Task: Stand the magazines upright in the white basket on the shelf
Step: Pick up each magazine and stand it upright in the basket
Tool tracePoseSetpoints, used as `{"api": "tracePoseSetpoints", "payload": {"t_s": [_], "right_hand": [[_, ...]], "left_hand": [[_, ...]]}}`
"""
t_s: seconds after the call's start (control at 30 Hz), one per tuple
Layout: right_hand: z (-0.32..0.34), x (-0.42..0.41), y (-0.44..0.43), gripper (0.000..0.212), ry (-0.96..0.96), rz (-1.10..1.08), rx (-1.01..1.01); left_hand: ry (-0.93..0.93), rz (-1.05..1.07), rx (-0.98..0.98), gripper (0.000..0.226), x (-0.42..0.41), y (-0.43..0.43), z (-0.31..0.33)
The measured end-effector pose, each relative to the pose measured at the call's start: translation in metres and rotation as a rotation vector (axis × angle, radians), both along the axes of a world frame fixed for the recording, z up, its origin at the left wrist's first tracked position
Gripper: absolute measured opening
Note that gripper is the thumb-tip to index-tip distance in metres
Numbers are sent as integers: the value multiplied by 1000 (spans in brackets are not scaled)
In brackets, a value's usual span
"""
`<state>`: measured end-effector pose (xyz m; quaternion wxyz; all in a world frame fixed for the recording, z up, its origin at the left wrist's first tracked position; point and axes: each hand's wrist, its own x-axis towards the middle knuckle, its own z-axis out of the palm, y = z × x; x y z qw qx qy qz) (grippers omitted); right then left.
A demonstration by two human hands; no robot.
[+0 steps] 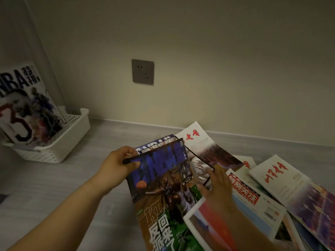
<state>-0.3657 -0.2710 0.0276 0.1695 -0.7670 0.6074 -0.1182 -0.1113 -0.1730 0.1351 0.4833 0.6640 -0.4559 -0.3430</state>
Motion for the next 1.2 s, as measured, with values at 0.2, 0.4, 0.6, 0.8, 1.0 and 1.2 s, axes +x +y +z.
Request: {"api": "tracePoseSetpoints", "payload": {"t_s": [0.2,0.4,0.6,0.8,1.0,1.2], "right_hand": [[57,76,-4,57,-422,60,25],[107,141,-18,24,-735,231,362],[150,235,-36,7,-672,298,259],[190,350,-48,16,-888,304,-54],[195,441,-53,15,-1084,321,-119],[163,489,-66,21,-1011,303,71]], "left_hand": [[-67,-41,-163,28,37,17,44],[-274,59,-262,29,97,43,83],[-531,270,-363,33,172,53,110],[-581,583,-548,29,243,54,123],[-570,671,-599,25,303,52,129],[-615,678,-470,12,330,47,102]]}}
